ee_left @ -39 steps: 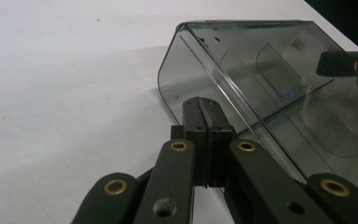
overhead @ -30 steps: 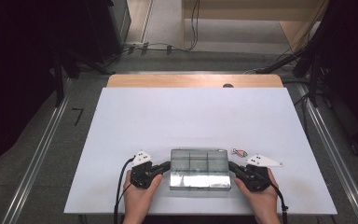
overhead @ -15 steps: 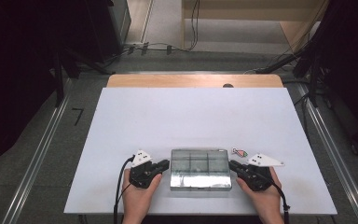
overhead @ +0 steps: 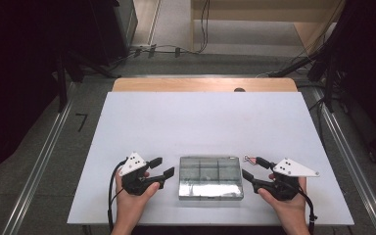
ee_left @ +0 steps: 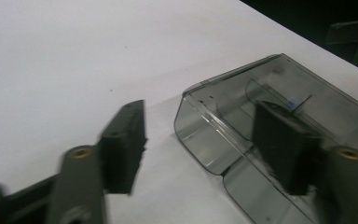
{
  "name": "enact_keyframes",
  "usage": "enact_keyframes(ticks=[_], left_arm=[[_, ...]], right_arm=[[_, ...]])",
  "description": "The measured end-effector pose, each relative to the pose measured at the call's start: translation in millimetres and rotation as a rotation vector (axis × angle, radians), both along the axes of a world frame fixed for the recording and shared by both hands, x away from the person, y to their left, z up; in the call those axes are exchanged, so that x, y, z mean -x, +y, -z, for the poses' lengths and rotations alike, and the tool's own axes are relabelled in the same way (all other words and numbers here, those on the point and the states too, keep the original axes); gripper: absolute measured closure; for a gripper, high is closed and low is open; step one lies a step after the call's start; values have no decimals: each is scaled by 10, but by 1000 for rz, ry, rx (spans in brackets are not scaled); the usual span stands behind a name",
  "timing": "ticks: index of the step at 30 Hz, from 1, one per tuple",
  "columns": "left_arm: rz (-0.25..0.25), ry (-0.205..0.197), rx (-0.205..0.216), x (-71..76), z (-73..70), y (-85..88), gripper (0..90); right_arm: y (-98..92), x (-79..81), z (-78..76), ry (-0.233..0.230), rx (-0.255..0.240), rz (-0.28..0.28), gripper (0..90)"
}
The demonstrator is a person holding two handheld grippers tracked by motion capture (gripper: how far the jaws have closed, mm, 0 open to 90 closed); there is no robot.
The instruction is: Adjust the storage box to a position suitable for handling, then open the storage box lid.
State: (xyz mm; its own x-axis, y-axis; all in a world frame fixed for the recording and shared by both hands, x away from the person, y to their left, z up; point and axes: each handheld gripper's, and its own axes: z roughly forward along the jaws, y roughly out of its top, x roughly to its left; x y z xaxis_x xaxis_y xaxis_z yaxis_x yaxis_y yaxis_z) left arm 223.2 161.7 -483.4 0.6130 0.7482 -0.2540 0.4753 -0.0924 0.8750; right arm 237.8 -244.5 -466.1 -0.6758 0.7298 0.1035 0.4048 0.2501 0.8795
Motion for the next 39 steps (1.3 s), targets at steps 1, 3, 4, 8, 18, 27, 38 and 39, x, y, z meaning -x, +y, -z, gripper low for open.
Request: enact_keyframes(ticks=[1, 3, 4, 8, 18, 27, 38, 39], left_arm=[[13, 1, 5, -2, 1, -6, 224], [55, -1, 12, -3, 6, -14, 116], [78, -2, 24, 0, 9, -17, 63], [94, -17, 28, 11, 3, -5, 9], [127, -31, -17, 31, 11, -25, 0], [141, -27, -36, 28, 33, -56, 0], [158, -20, -50, 11, 59, -70, 0], [159, -20, -48, 11, 60, -70, 0]], right_arm=[[13, 2, -5, 7, -8, -18, 155], [43, 10, -12, 22, -25, -60, 76], [63, 21, -16, 26, -26, -79, 53], [138, 70, -42, 18, -28, -126, 0], [380, 211, -63, 24, -5, -217, 0], [570, 318, -39, 13, 10, -263, 47], [716, 397, 20, 39, 20, -339, 520], [738, 413, 28, 38, 28, -346, 562]])
